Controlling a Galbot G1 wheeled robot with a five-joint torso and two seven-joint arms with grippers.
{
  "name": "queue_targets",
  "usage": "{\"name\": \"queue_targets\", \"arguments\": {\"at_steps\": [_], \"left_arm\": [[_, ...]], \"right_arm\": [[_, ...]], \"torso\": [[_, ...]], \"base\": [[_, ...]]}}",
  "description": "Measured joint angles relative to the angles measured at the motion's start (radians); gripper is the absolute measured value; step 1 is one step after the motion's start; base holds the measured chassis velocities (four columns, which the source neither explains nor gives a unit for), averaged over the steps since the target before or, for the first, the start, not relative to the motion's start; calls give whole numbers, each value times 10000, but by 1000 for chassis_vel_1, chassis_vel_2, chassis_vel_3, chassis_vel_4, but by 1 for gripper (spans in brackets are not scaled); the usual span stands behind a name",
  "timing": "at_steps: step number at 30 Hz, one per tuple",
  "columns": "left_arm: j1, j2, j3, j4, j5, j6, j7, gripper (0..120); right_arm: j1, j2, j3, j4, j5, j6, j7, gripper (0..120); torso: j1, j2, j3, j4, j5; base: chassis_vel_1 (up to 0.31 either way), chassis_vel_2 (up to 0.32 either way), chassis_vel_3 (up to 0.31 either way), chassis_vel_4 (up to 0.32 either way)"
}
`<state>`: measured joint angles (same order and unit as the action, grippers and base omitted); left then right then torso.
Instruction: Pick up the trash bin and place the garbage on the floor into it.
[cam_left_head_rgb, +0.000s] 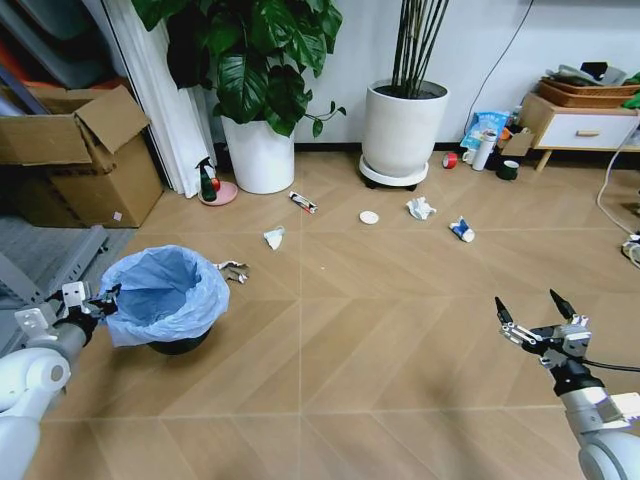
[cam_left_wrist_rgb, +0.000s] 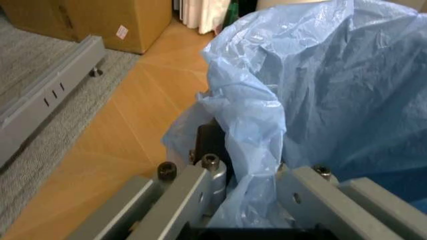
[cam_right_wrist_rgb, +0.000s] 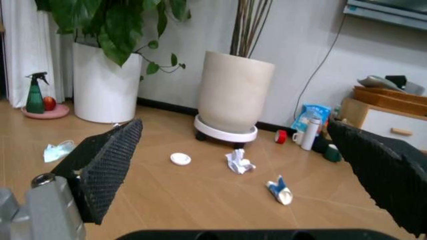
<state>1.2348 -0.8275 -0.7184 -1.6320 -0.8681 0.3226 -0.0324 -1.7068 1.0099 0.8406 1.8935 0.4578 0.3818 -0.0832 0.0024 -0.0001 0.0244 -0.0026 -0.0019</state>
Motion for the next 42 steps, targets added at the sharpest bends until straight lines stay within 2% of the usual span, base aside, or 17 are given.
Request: {"name": "queue_targets", "arguments": {"at_steps": [15, 18, 21, 30, 32, 42], "left_arm": [[5, 5, -11, -6, -23, 8, 1, 0], [8, -2, -14, -17, -28, 12, 0, 0], [12, -4, -17, -17, -30, 13, 1, 0], [44, 0, -44, -19, -39, 14, 6, 0], [61, -3, -49, -18, -40, 14, 10, 0], [123, -34, -56, -126, -37, 9, 36, 0]], "right_arm": [[-13, -26, 42, 34, 8, 22, -65, 100], [-9, -34, 42, 34, 12, 29, -78, 100], [-7, -36, 43, 38, 12, 43, -87, 100], [4, -31, 36, 36, 3, 76, -111, 100], [7, -31, 23, 35, 1, 79, -122, 100], [51, -5, -81, 4, -5, 262, -169, 100]], "torso": [[0, 0, 0, -1, -4], [1, 0, 1, 1, 7], [1, 0, 1, 0, -5], [0, 0, 0, -3, -3], [1, 0, 2, 4, 4], [1, 1, 1, -3, -4]], "base": [[-64, 287, 68, -286], [-75, 307, 79, -310], [-88, 323, 87, -300], [-90, 323, 84, -324], [-88, 338, 71, -310], [-82, 305, 80, -295]]}}
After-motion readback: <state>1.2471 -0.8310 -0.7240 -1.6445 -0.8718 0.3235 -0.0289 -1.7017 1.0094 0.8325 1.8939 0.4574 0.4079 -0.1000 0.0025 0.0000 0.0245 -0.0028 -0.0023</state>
